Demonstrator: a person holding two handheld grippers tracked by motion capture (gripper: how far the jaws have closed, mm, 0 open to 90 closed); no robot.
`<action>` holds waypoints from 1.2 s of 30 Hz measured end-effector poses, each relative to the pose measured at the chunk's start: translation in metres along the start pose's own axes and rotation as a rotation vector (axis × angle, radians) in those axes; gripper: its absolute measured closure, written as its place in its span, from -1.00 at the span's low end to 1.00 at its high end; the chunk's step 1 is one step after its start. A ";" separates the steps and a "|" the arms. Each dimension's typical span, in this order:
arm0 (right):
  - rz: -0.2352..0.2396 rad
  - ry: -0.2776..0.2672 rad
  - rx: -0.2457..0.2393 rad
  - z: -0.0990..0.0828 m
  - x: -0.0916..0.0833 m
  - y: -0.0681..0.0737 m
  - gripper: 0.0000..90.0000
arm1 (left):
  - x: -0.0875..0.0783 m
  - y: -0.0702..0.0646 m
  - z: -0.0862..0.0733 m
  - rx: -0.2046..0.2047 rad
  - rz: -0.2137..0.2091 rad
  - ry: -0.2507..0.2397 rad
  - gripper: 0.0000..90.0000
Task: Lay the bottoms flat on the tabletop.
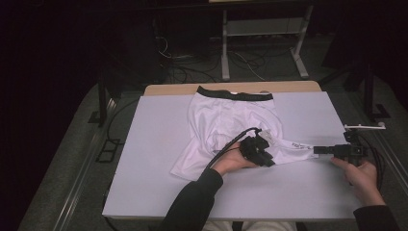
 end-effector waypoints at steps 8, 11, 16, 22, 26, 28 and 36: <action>-0.001 0.002 -0.001 0.000 0.000 0.000 0.96 | 0.000 0.010 -0.005 0.036 0.061 0.012 0.55; -0.003 0.004 0.001 0.000 0.001 0.000 0.96 | 0.002 0.013 -0.004 0.048 0.084 0.004 0.58; -0.005 0.006 0.003 -0.001 0.001 -0.001 0.96 | 0.002 0.018 -0.005 0.025 0.103 -0.001 0.82; -0.003 0.008 0.003 -0.001 0.001 -0.001 0.96 | 0.002 0.021 -0.005 -0.023 0.106 0.003 1.00; 0.000 0.007 0.002 -0.001 0.001 0.000 0.96 | 0.001 0.021 -0.006 -0.055 0.090 -0.005 1.00; 0.003 0.007 0.003 -0.001 0.001 0.000 0.96 | 0.000 0.021 -0.006 -0.065 0.081 -0.009 1.00; 0.014 0.003 0.006 0.000 0.000 0.000 0.96 | -0.016 0.020 0.001 -0.069 0.078 -0.038 1.00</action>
Point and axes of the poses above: each handheld gripper's, and its own axes: x roughly forward along the jaws, z roughly out of its top, y roughly to its left, the point moved 10 cm from there along x, roughly forward along the jaws, and after that the axes turned 11 degrees about x, right-handed, at the moved point
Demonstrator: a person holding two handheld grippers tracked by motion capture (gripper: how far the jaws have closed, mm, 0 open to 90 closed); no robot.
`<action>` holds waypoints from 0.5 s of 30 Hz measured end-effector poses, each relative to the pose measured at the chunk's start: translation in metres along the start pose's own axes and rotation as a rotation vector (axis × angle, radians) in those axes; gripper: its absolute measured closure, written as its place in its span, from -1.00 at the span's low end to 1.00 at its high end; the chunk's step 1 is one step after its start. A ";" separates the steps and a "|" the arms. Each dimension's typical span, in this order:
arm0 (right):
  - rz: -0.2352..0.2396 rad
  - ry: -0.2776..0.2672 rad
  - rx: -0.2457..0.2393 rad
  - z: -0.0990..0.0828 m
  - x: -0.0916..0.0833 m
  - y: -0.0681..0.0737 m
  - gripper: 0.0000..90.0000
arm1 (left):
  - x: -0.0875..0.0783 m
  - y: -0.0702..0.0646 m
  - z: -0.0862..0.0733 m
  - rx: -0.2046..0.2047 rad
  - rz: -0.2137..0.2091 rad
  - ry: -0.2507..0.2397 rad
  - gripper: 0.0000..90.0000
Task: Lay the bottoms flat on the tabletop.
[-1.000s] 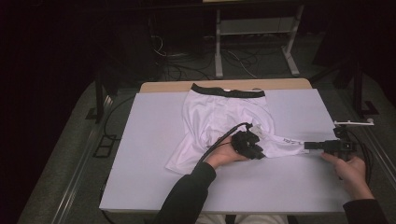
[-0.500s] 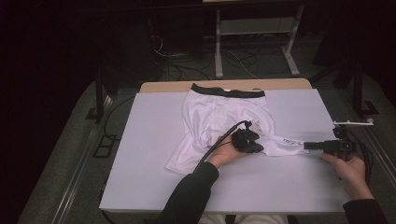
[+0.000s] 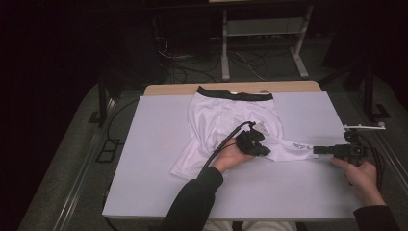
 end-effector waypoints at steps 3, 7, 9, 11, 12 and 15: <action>0.001 -0.001 -0.001 0.000 0.000 0.001 0.96 | -0.005 0.000 0.001 -0.002 -0.009 -0.008 1.00; 0.002 -0.002 0.000 0.000 0.000 0.001 0.96 | -0.004 -0.005 0.000 0.006 -0.038 -0.013 1.00; 0.003 -0.001 0.001 0.000 0.000 0.001 0.96 | -0.003 -0.008 -0.001 0.025 -0.041 -0.006 0.90; 0.002 0.000 0.001 0.000 0.000 0.000 0.96 | 0.000 -0.009 -0.001 0.059 -0.029 0.006 0.70; 0.002 0.000 0.001 0.000 0.000 0.000 0.96 | 0.002 -0.010 0.000 0.068 -0.025 0.002 0.62; 0.001 0.001 0.000 0.000 0.001 0.001 0.96 | 0.006 -0.011 0.002 0.094 -0.006 0.000 0.45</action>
Point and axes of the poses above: each handheld gripper's, and its own axes: x roughly forward along the jaws, z roughly out of its top, y roughly to its left, the point moved 10 cm from there along x, roughly forward along the jaws, and after that the axes turned 11 degrees about x, right-handed, at the moved point
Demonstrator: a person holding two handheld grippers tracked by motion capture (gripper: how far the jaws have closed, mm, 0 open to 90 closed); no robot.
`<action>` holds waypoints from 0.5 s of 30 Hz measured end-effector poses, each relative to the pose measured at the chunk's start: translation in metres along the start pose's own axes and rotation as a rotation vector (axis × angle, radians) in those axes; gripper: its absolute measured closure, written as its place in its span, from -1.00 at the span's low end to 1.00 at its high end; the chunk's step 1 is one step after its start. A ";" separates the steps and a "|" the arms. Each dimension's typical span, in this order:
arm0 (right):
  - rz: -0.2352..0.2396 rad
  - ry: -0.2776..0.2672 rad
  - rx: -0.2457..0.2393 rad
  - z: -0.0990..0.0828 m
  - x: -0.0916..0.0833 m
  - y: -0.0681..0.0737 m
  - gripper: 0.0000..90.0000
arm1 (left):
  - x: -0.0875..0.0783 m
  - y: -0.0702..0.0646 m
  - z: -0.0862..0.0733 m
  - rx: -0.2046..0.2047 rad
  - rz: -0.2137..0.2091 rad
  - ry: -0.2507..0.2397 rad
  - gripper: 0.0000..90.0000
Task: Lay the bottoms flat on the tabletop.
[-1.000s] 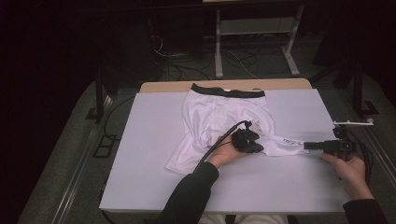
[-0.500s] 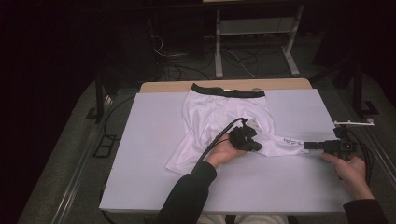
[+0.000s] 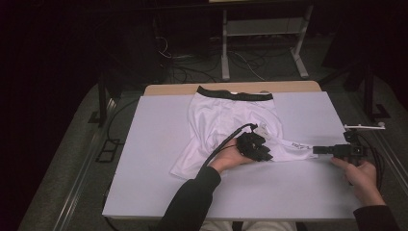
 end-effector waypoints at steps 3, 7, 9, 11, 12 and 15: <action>0.001 0.001 0.001 0.000 0.000 0.000 0.96 | 0.007 0.001 -0.002 0.039 0.027 0.028 0.42; 0.003 0.001 0.003 0.000 0.000 0.000 0.96 | 0.012 0.005 -0.005 0.042 0.041 0.031 0.43; 0.003 0.002 0.003 0.000 0.000 0.000 0.96 | 0.014 0.008 -0.005 0.053 0.063 0.034 0.43; 0.003 0.002 0.004 0.000 0.001 -0.001 0.96 | 0.015 0.010 -0.006 0.068 0.078 0.035 0.48; 0.002 0.003 0.005 0.000 0.001 -0.001 0.96 | 0.014 0.011 -0.007 0.064 0.081 0.032 0.53; 0.002 0.004 0.005 0.000 0.001 0.000 0.96 | 0.013 0.015 -0.008 0.039 0.079 0.022 0.67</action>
Point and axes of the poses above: each handheld gripper's, and its own axes: x roughly forward along the jaws, z roughly out of its top, y roughly to its left, the point moved 10 cm from there along x, roughly forward along the jaws, and after that the axes turned 11 degrees about x, right-handed, at the moved point
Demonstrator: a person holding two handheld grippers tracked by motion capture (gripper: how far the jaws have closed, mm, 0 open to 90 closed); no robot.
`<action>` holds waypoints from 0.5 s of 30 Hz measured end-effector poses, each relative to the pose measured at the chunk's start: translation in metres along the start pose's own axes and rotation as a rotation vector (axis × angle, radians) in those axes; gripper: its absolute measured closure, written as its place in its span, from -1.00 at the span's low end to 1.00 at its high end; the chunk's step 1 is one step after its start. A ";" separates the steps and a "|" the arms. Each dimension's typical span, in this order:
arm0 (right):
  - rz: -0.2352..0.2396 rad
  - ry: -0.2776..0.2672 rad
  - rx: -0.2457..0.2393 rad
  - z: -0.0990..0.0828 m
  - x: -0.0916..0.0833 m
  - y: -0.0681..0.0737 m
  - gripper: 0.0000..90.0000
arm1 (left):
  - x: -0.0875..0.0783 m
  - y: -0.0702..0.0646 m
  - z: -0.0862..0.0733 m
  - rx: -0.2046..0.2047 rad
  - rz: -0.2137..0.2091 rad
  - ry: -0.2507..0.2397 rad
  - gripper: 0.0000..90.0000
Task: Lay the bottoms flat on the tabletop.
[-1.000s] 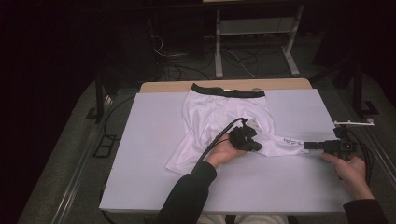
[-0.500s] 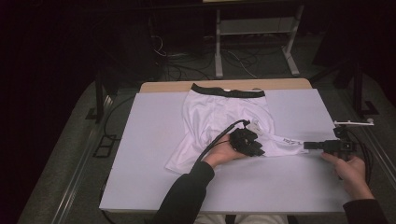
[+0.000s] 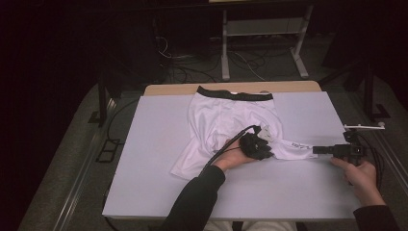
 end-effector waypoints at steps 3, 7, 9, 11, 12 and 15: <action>0.001 -0.001 -0.001 0.000 0.000 0.000 0.96 | -0.002 0.002 -0.001 -0.027 -0.007 -0.004 0.82; 0.000 0.001 -0.001 0.000 0.000 0.000 0.96 | -0.005 0.003 -0.003 -0.075 -0.032 -0.002 0.94; 0.001 0.001 -0.001 0.000 0.000 0.000 0.96 | -0.007 0.002 -0.005 -0.086 -0.037 0.010 0.95; 0.000 0.003 -0.001 0.000 0.000 0.000 0.96 | -0.010 0.001 -0.005 -0.090 -0.040 0.028 0.95; 0.000 0.003 -0.002 -0.001 0.000 0.000 0.96 | -0.012 -0.001 -0.005 -0.092 -0.045 0.033 0.95; 0.000 0.004 -0.007 -0.002 -0.001 0.001 0.96 | -0.019 -0.010 -0.002 -0.094 -0.073 0.055 0.95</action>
Point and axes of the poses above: each handheld gripper's, and its own axes: x roughly forward along the jaws, z roughly out of its top, y roughly to its left, the point moved 10 cm from there along x, roughly forward along the jaws, and after that the axes turned 11 degrees about x, right-handed, at the moved point
